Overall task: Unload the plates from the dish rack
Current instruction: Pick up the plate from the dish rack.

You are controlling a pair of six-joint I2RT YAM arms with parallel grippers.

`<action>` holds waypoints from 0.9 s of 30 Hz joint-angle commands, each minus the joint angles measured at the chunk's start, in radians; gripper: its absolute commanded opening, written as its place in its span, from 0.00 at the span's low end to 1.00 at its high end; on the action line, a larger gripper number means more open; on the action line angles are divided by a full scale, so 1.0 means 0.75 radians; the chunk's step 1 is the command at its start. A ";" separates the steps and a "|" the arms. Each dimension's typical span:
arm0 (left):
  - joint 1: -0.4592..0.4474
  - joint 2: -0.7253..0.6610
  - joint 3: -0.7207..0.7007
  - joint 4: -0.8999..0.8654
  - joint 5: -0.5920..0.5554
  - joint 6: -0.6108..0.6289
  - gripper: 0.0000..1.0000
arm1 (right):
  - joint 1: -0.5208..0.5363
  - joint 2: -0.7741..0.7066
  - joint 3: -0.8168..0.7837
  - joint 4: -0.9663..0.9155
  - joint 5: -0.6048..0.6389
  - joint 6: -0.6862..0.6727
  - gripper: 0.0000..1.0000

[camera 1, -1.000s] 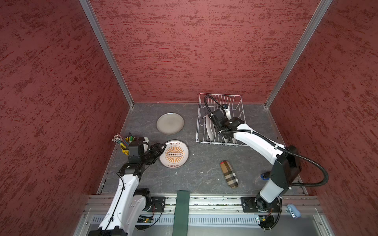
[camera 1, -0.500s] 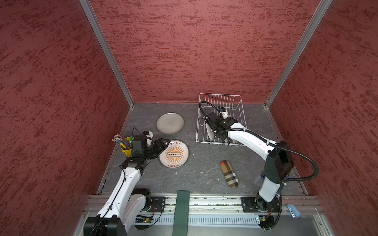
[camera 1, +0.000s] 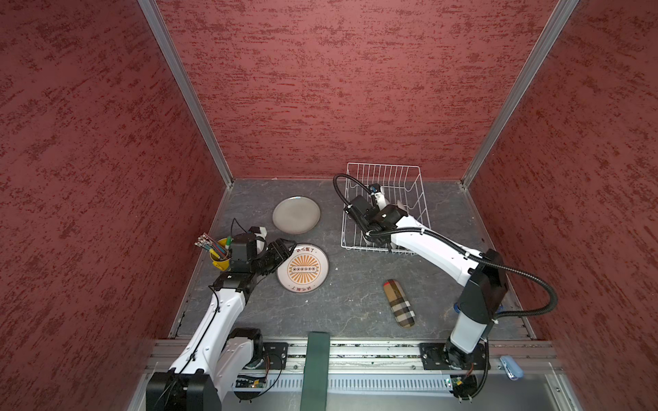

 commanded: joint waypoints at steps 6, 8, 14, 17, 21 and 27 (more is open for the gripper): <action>-0.007 -0.022 -0.001 0.012 -0.008 0.046 0.74 | -0.009 0.079 -0.008 0.103 -0.013 -0.026 0.59; -0.006 -0.018 -0.008 0.025 0.000 0.041 0.74 | -0.011 0.101 -0.005 0.124 -0.012 -0.030 0.58; -0.011 -0.013 -0.024 0.043 0.017 0.024 0.74 | -0.029 0.188 0.030 0.095 0.067 -0.015 0.54; -0.014 -0.016 -0.027 0.044 0.017 0.023 0.74 | -0.035 0.205 0.020 0.115 0.088 -0.024 0.52; -0.020 -0.009 -0.033 0.056 0.016 0.017 0.74 | -0.035 0.225 0.037 0.110 0.151 -0.038 0.45; -0.038 0.024 -0.029 0.080 0.020 0.013 0.74 | -0.042 0.256 0.036 0.124 0.189 -0.067 0.42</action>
